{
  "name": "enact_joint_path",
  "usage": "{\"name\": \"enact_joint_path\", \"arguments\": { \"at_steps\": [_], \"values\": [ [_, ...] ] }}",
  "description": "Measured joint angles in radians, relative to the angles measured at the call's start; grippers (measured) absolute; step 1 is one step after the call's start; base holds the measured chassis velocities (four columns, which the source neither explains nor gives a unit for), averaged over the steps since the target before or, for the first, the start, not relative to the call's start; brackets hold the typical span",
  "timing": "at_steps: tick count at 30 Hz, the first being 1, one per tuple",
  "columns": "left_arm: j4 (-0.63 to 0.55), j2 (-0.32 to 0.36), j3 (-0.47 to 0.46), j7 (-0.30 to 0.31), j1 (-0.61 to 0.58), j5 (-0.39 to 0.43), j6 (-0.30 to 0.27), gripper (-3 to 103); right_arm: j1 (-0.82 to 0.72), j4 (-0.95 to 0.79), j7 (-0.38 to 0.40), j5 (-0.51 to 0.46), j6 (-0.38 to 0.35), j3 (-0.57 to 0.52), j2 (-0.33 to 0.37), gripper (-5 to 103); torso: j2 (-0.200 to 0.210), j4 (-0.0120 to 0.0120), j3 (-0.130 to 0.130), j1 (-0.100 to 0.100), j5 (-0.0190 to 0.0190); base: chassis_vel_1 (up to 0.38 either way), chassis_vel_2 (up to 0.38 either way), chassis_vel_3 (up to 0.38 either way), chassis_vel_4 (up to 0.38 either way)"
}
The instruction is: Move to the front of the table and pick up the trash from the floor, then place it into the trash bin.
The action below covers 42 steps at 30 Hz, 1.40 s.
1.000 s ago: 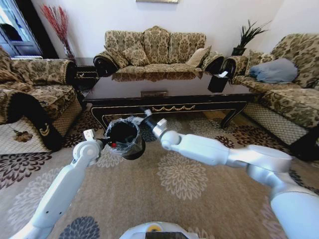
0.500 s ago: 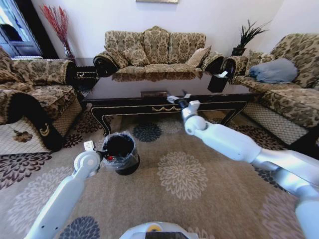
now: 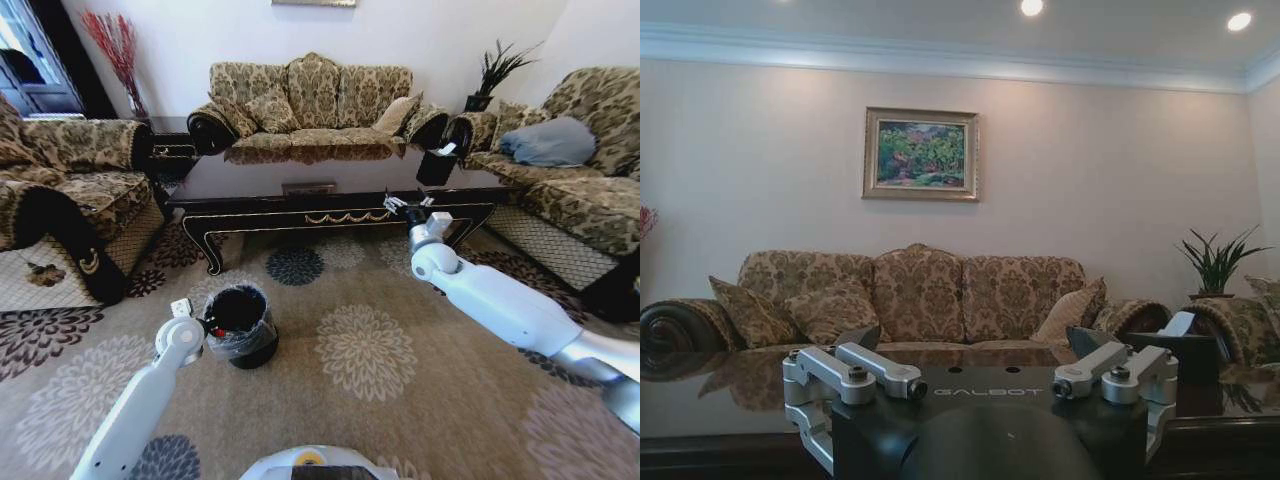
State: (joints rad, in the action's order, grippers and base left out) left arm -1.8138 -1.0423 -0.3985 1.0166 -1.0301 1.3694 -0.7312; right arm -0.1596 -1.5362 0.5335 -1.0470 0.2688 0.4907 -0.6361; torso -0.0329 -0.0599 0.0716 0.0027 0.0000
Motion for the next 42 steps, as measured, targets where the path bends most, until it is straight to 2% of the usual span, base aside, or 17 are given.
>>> {"name": "enact_joint_path", "arguments": {
  "at_steps": [14,19,21,23,27,29,30,31,33,36,38,40,42],
  "values": [
    [0.056,-0.014,0.008,0.005,0.03,-0.028,0.025,2,-0.048,-0.012,-0.024,0.012,0.002,-0.047,0.031,100,0.0,0.0001,0.0,0.0,0.0001,0.0,0.0,0.0,0.0],
    [0.055,-0.017,0.015,0.025,0.033,-0.012,0.039,-1,-0.067,-0.028,-0.026,0.013,0.002,-0.067,0.045,100,0.0,-0.0002,0.0,0.0,0.0001,0.0,0.0,0.0,0.0],
    [0.04,-0.017,0.014,0.028,0.027,0.001,0.041,10,-0.073,-0.042,-0.026,0.015,0.002,-0.071,0.048,100,0.0,-0.0002,0.0,0.0,0.0002,0.0,0.0,0.0,0.0],
    [0.034,-0.017,0.013,0.03,0.024,0.003,0.041,10,-0.074,-0.046,-0.026,0.016,0.002,-0.071,0.05,100,0.0,-0.0004,0.0,0.0,-0.0002,0.0,0.0,0.0,0.0],
    [-0.038,0.004,-0.009,0.062,-0.001,0.036,0.039,31,-0.088,-0.069,-0.026,0.018,0.002,-0.089,0.064,100,0.0,0.0001,0.0,0.0,0.0,0.0,0.0,0.0,0.0],
    [-0.061,0.011,-0.018,0.072,-0.009,0.047,0.038,31,-0.093,-0.074,-0.026,0.02,0.002,-0.096,0.067,100,0.0,0.0001,0.0,0.0,-0.0001,0.0,0.0,0.0,0.0],
    [-0.104,0.023,-0.037,0.085,-0.027,0.063,0.037,42,-0.109,-0.082,-0.027,0.022,0.002,-0.112,0.07,100,0.0,-0.0001,0.0,0.0,-0.0001,0.0,0.0,0.0,0.0],
    [-0.129,0.031,-0.05,0.091,-0.038,0.072,0.034,47,-0.121,-0.088,-0.027,0.022,0.001,-0.123,0.072,100,0.0,-0.0002,0.0,0.0,0.0,0.0,0.0,0.0,0.0],
    [-0.16,0.04,-0.068,0.098,-0.053,0.08,0.031,47,-0.135,-0.093,-0.027,0.023,0.001,-0.135,0.073,100,0.0,0.0,0.0,0.0,0.0001,0.0,0.0,0.0,0.0],
    [-0.244,0.069,-0.125,0.105,-0.098,0.073,0.022,64,-0.188,-0.108,-0.029,0.028,-0.002,-0.177,0.073,100,0.0,-0.0001,0.0,0.0,0.0,0.0,0.0,0.0,0.0],
    [-0.263,0.077,-0.145,0.095,-0.113,0.049,0.018,64,-0.205,-0.111,-0.029,0.031,-0.003,-0.189,0.072,100,0.0,-0.0001,0.0,0.0,0.0,0.0,0.0,0.0,0.0],
    [-0.285,0.09,-0.185,0.013,-0.145,-0.022,0.021,76,-0.238,-0.117,-0.031,0.036,-0.003,-0.213,0.069,100,0.0,-0.0001,0.0,0.0,0.0,0.0,0.0,0.0,0.0],
    [-0.305,0.102,-0.275,-0.242,-0.217,-0.174,0.08,86,-0.286,-0.128,-0.065,0.044,-0.002,-0.252,0.07,100,0.0,-0.0001,0.0,0.0,0.0,0.0,0.0,0.0,0.0]
  ]
}}
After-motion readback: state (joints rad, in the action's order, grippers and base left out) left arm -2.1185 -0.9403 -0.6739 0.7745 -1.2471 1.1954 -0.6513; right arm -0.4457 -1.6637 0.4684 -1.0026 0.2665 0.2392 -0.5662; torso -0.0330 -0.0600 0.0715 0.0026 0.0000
